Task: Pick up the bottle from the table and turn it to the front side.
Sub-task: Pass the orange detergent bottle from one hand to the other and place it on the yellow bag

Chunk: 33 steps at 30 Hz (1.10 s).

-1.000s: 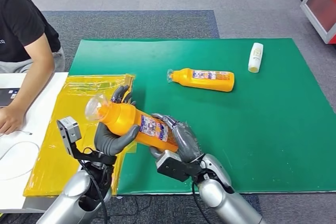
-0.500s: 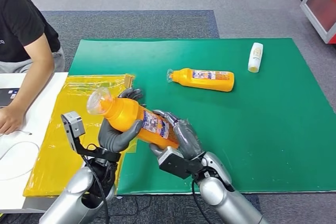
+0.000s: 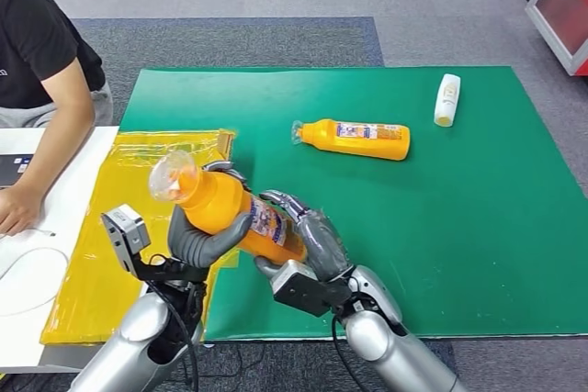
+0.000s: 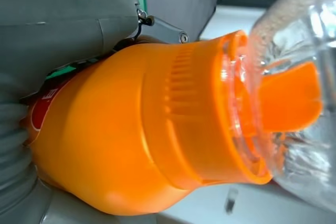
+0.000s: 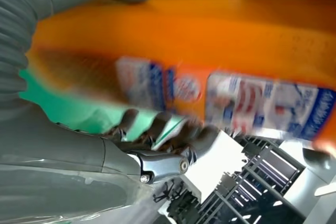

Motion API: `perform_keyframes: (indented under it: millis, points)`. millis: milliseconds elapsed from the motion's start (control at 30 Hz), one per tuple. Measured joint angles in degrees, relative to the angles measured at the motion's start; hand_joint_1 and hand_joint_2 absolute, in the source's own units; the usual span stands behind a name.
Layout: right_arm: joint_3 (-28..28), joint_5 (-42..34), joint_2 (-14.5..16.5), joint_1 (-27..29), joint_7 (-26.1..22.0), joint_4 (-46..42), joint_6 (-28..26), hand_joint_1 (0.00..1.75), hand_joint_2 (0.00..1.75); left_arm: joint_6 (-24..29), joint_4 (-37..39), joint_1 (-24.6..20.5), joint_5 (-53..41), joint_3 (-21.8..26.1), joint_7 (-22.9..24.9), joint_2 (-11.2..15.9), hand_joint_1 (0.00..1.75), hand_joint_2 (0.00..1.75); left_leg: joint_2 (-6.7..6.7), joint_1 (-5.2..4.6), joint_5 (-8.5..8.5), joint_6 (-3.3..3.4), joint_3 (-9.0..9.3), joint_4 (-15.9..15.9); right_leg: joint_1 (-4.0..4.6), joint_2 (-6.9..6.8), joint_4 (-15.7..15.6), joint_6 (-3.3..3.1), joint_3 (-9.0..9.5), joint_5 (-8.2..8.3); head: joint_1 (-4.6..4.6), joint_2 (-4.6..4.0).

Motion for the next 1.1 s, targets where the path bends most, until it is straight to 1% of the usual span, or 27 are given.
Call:
perform_keyframes:
  millis: [267,467,567,733,1100]
  points:
    - [-0.7,-1.5,0.1,1.4,-0.8,0.1,-0.9,0.00,1.75,4.4,0.0,0.6,-8.1,1.7,-0.3,1.8,1.75,1.75,0.00,0.00,0.01,-0.02,-0.01,0.0,0.01,0.00,0.0,0.00,-0.03,0.00,0.00,0.00]
    - [-1.4,-2.0,0.5,2.1,-1.0,0.8,-1.0,0.00,1.75,9.6,-0.2,0.5,-19.1,3.4,0.6,3.1,1.75,1.75,0.01,0.00,0.02,-0.02,-0.02,0.0,0.01,0.00,0.0,0.00,-0.03,0.00,0.00,0.00]
    - [-1.9,-2.0,0.7,2.5,-1.0,1.0,-1.0,0.00,1.75,10.6,-0.4,0.3,-25.9,3.8,2.7,4.1,1.75,1.75,0.01,0.00,0.02,-0.02,-0.02,0.0,0.01,0.00,0.0,0.00,-0.04,0.00,0.00,0.00]
    - [-3.2,-2.0,0.9,3.2,-1.2,1.2,-0.6,0.00,1.75,10.7,-0.8,0.1,-35.4,4.0,6.6,5.6,1.75,1.75,0.00,0.00,0.02,-0.02,-0.02,0.0,0.00,0.00,0.0,0.00,-0.04,0.00,0.00,0.00]
    - [-6.6,-1.1,1.8,6.1,-0.4,1.1,0.5,0.00,1.75,9.0,-0.8,0.9,-53.4,4.1,15.5,8.1,1.75,1.75,0.00,0.00,0.02,-0.02,-0.05,0.0,0.00,0.00,0.0,-0.01,-0.06,0.00,0.00,0.00]
